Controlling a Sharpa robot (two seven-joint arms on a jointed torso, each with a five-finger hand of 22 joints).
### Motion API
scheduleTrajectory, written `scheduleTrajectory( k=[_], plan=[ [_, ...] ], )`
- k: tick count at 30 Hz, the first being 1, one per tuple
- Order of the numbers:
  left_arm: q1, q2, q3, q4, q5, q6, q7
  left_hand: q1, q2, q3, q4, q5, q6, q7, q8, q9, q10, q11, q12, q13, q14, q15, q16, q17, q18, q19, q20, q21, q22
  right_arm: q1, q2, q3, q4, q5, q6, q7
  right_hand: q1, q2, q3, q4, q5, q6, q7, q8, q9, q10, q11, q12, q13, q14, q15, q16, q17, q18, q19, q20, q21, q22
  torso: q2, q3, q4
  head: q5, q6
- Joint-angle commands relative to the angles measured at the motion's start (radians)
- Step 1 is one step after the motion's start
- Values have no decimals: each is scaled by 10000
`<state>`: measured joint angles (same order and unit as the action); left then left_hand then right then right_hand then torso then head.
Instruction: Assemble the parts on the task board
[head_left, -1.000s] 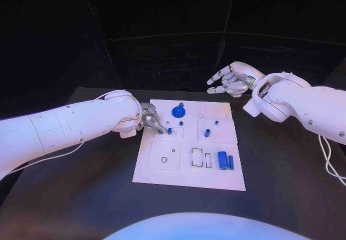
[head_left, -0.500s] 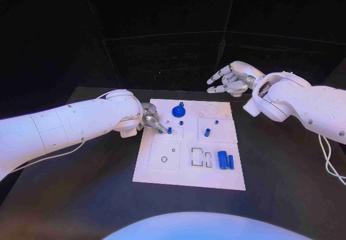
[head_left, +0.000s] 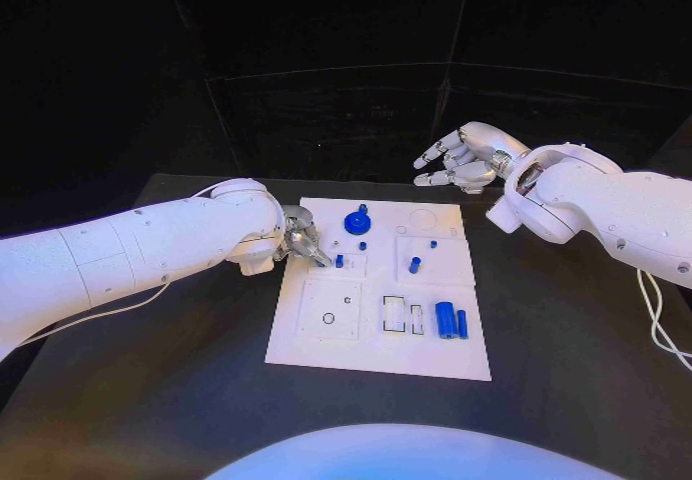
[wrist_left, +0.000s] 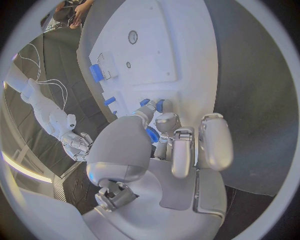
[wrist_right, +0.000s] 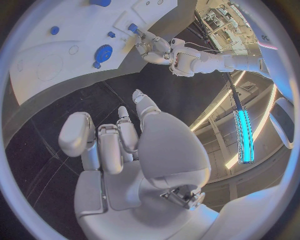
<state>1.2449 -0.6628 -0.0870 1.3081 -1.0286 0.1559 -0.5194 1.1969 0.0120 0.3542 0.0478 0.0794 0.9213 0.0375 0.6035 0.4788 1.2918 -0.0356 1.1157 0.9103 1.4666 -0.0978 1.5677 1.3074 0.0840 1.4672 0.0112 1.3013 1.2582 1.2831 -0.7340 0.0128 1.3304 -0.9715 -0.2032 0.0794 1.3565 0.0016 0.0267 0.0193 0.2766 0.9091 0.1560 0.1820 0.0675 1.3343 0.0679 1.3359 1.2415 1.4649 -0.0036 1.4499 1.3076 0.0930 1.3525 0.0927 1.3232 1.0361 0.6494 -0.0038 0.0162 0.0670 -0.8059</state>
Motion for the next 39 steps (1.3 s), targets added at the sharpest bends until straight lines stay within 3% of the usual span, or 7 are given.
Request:
scheduleTrajectory(
  k=[1, 3, 5, 8, 25, 32, 39],
  plan=[
    [-5, 13, -11, 22, -2, -139, 109, 126, 2, 1336, -449, 86, -105, 67, -10, 3, -62, 8, -87, -56, 1042, 21, 31, 2634, -104, 114, -31, -80, -17, 19, -3, 5, 9, -2, 34, 91, -22, 85, 16, 54, 69, 43, 2, 42, -10, -62, -2, -32, -5, 538, -76, -56, 225, 72, -81, 7, -36, -10, -1, -4, 1, 5, -18],
    [-5, 16, -11, 24, -2, -193, 153, -236, -206, 2313, -572, 136, -93, 104, 92, 66, -21, 31, -107, -84, 1042, 48, 31, 2634, -111, 113, 27, -96, -15, 19, 0, 5, 8, -2, 38, 93, -22, 85, 16, 54, 69, 43, 2, 42, -10, -62, -2, -32, -5, 538, -76, -56, 225, 72, -81, 7, -36, -10, -1, -1, 4, 7, -16],
    [-5, 16, -11, 29, -2, -243, 192, -428, -410, 2669, -668, 118, -154, 97, 129, 100, -13, 49, -120, -106, 1042, 67, 31, 2634, -100, 111, 21, -109, -20, 19, 1, 5, 7, -2, 42, 94, -22, 85, 16, 54, 69, 43, 2, 42, -10, -62, -2, -32, -5, 538, -76, -56, 225, 72, -81, 7, -36, -10, -3, 1, 4, 2, -19],
    [-5, 5, -11, 52, -2, -315, 253, -684, -504, 3158, -739, 121, -171, 95, 225, 166, 7, 63, -129, -127, 1042, 59, 31, 2634, -102, 112, 37, -118, -14, 19, 1, 5, 6, -2, 49, 94, -22, 85, 16, 54, 69, 43, 2, 42, -10, -62, -2, -32, -5, 538, -76, -56, 225, 72, -81, 7, -36, -10, 0, 0, 3, -3, -23],
    [75, -243, -3, 330, -1, -192, 383, -1018, -659, 3857, -952, 211, -202, 86, 397, 285, 41, 55, -133, -140, 1042, 62, 31, 2634, -94, 102, 43, -164, -35, 19, -4, 5, -2, -2, 111, 77, -22, 85, 16, 54, 69, 43, 2, 42, -10, -62, -2, -32, -5, 538, -76, -56, 225, 72, -81, 7, -36, -10, -11, 9, 12, 6, -16],
    [292, -308, 1, 301, 415, 342, 418, -1027, -681, 3994, -1030, 209, -206, 90, 428, 307, 38, 58, -152, -164, 1042, 67, 31, 2634, -79, 78, 48, -232, -102, 19, 9, 5, -14, -2, 140, 75, -22, 85, 16, 54, 69, 43, 2, 42, -10, -62, -2, -32, -5, 538, -76, -56, 225, 72, -81, 7, -36, -10, 3, 4, -12, 9, 4],
    [638, -159, 4, -76, 1403, 1524, 372, -1019, -674, 4067, -1069, 203, -221, 102, 434, 313, 11, 65, -201, -227, 1042, 77, 31, 2634, -78, 69, 54, -246, -110, 19, 24, 5, -27, -2, 145, 73, -22, 85, 16, 54, 69, 43, 2, 42, -10, -62, -2, -32, -5, 538, -76, -56, 225, 72, -81, 7, -36, -10, 1, 11, -10, 15, 3]
  ],
)
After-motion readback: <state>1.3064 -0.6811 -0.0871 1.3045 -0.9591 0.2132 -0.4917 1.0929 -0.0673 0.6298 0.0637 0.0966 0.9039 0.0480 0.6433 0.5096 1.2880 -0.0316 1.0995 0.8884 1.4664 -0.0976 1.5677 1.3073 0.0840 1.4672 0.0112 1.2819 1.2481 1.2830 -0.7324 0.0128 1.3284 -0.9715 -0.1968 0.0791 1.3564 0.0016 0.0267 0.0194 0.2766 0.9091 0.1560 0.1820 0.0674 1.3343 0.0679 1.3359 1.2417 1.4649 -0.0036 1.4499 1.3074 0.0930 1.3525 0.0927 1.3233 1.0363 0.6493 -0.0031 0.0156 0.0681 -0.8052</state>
